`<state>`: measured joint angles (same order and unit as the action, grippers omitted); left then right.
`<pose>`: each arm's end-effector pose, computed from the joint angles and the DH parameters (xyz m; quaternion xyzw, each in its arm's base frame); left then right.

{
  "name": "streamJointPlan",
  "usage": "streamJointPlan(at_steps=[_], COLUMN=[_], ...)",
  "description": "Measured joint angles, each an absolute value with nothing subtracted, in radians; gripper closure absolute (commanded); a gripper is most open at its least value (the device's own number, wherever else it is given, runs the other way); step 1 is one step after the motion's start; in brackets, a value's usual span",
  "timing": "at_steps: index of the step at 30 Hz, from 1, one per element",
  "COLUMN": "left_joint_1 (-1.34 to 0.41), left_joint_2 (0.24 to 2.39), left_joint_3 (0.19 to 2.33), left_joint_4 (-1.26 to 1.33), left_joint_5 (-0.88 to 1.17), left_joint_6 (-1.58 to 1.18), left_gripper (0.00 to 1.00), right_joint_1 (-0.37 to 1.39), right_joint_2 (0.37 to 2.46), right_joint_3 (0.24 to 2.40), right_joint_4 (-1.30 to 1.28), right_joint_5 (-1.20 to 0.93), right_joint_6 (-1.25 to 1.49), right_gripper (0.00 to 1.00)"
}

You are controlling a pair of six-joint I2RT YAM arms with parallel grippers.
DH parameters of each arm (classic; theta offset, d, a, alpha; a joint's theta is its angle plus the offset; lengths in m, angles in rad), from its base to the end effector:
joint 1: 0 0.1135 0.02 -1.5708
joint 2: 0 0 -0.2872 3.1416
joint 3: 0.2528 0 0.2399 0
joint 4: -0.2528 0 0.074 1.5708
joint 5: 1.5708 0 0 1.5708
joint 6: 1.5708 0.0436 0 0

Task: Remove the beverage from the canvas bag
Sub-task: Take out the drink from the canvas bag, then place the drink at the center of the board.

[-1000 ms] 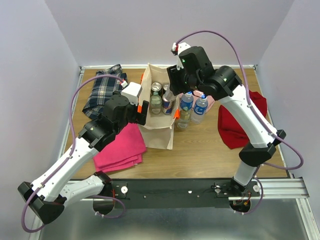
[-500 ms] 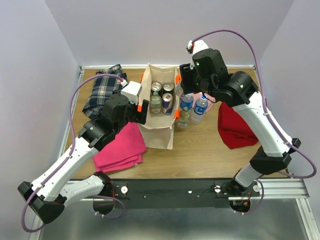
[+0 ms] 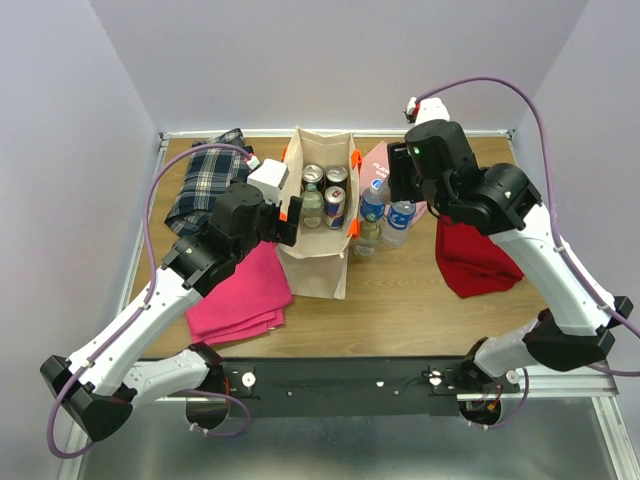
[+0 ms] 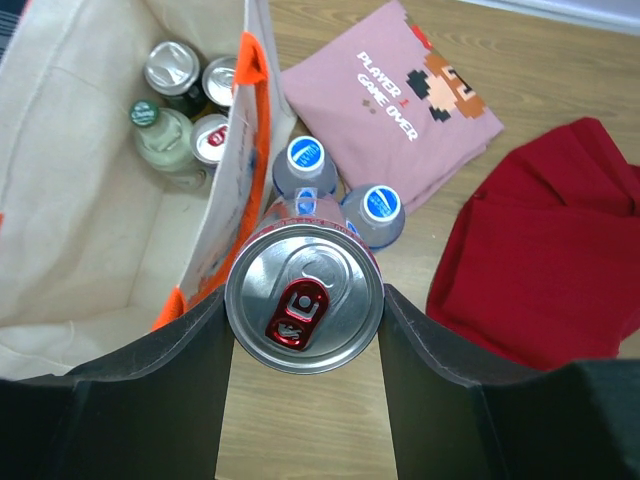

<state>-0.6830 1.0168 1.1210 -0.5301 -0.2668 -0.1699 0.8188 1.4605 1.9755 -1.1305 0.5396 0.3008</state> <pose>0.1619 -0.1169 0.3936 0.1417 0.8241 -0.1203 0.5350 0.1885 0.1687 0.5013 -0.1008 0.8588 0.0347 0.5011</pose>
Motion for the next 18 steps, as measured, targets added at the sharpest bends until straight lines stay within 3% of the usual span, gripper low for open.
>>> streamJointPlan(at_steps=[18], left_joint_1=[-0.683], left_joint_2=[1.028], left_joint_3=[1.138], left_joint_4=[-0.523], left_joint_5=[-0.253], left_joint_6=[-0.188], left_gripper=[0.01], right_joint_1=[0.819], right_joint_2=[1.362], right_joint_3=[1.702], right_joint_4=[-1.146], right_joint_5=[0.562], right_joint_6=[0.415], right_gripper=[0.99])
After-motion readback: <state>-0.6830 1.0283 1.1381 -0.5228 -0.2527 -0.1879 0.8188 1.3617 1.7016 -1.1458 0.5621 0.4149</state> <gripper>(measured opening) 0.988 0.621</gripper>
